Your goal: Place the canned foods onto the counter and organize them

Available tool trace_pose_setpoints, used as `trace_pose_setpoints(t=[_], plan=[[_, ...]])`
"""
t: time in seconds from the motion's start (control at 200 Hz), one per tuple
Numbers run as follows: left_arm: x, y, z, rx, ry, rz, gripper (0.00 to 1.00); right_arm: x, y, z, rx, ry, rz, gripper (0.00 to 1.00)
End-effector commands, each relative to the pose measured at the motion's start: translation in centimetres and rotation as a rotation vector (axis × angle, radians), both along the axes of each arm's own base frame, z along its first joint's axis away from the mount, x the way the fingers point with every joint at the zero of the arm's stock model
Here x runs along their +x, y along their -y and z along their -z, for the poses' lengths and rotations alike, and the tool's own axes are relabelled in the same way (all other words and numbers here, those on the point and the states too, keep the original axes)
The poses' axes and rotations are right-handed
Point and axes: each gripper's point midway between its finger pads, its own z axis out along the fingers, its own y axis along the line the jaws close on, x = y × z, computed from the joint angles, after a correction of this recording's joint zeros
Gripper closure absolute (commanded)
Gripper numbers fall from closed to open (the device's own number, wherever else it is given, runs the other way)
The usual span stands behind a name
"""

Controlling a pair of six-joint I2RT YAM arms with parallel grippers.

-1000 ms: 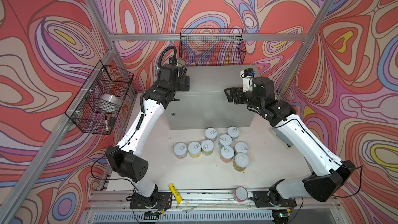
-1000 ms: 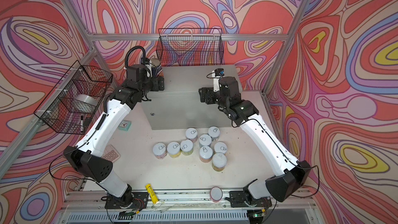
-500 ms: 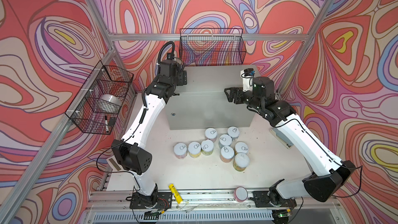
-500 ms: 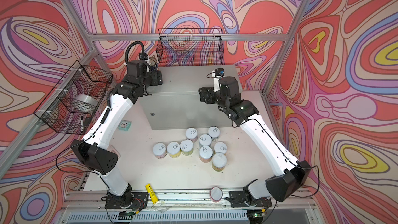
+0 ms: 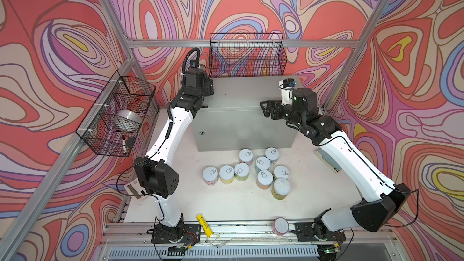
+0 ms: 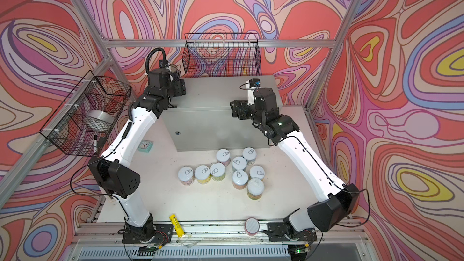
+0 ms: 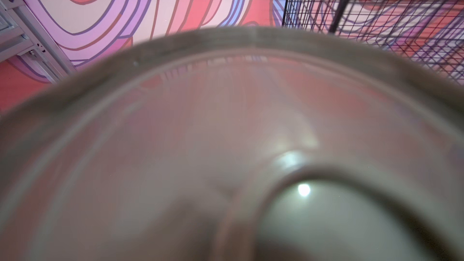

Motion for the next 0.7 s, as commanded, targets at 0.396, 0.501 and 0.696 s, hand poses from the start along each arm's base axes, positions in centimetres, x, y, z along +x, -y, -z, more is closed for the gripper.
trace_pose_setpoints(t=[0.396,0.501,0.696], plan=[[3.0,0.2,-0.3,-0.042,0.039,-0.018,0.15,0.5,-0.5,-0.5,0.021,0.01,-0.004,0.1],[2.8,0.1,-0.2,-0.039,0.032,-0.017,0.1,0.4,-0.5,-0.6,0.022,0.013,-0.004,0.1],[1.4,0.5,-0.6,-0.029,0.029,0.028,0.01,0.5,-0.6,-0.6,0.025,0.013,-0.01,0.1]])
